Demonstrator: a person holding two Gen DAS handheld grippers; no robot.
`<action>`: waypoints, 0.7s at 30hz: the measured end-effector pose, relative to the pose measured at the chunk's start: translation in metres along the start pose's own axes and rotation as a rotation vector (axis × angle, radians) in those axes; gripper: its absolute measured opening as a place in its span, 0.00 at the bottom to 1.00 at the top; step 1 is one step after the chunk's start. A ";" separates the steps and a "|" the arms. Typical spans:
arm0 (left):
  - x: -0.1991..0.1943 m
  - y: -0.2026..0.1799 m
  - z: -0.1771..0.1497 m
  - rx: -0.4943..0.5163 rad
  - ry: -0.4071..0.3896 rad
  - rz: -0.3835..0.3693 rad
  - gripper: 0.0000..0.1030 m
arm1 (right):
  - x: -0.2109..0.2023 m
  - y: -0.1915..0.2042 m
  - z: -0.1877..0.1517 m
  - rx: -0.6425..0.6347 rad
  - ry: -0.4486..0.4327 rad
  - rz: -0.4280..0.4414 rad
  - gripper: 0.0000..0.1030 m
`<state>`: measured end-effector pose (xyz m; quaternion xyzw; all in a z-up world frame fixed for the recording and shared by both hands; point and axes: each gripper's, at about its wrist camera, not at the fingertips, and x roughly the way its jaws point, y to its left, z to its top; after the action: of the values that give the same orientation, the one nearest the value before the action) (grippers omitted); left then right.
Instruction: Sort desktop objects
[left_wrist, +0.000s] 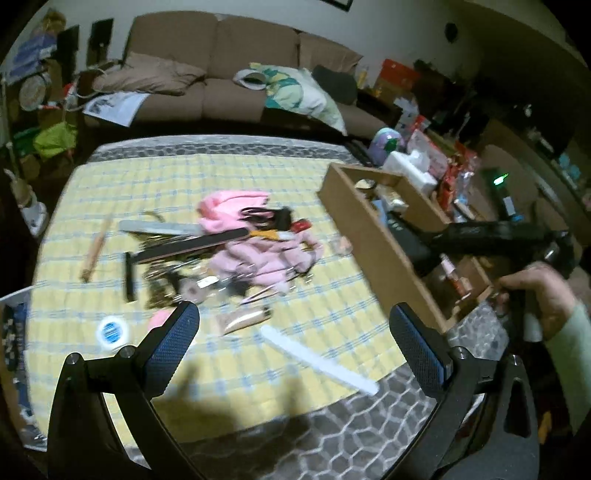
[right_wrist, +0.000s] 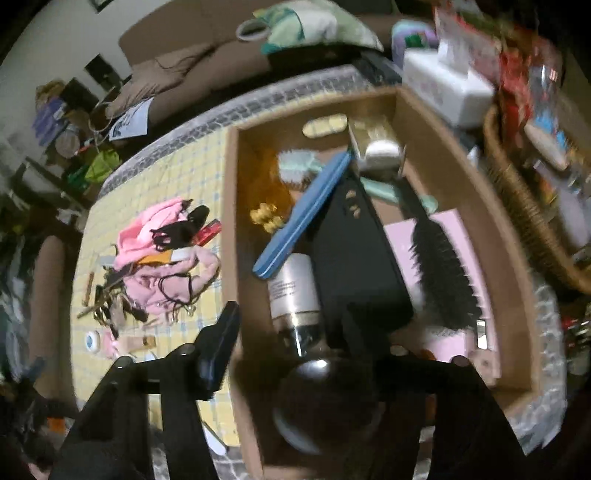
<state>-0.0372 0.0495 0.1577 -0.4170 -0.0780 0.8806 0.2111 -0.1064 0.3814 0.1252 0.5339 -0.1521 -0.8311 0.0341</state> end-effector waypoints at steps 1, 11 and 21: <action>0.005 -0.003 0.004 0.000 0.003 -0.017 1.00 | 0.008 -0.008 0.003 0.043 0.009 0.043 0.56; 0.071 -0.060 0.049 0.048 0.033 -0.091 1.00 | 0.048 -0.029 0.035 0.166 0.032 0.195 0.47; 0.120 -0.088 0.059 0.077 0.078 -0.104 1.00 | 0.079 -0.023 0.048 0.121 0.089 0.206 0.28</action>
<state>-0.1232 0.1832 0.1390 -0.4378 -0.0575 0.8540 0.2752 -0.1812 0.3960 0.0679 0.5530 -0.2542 -0.7879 0.0939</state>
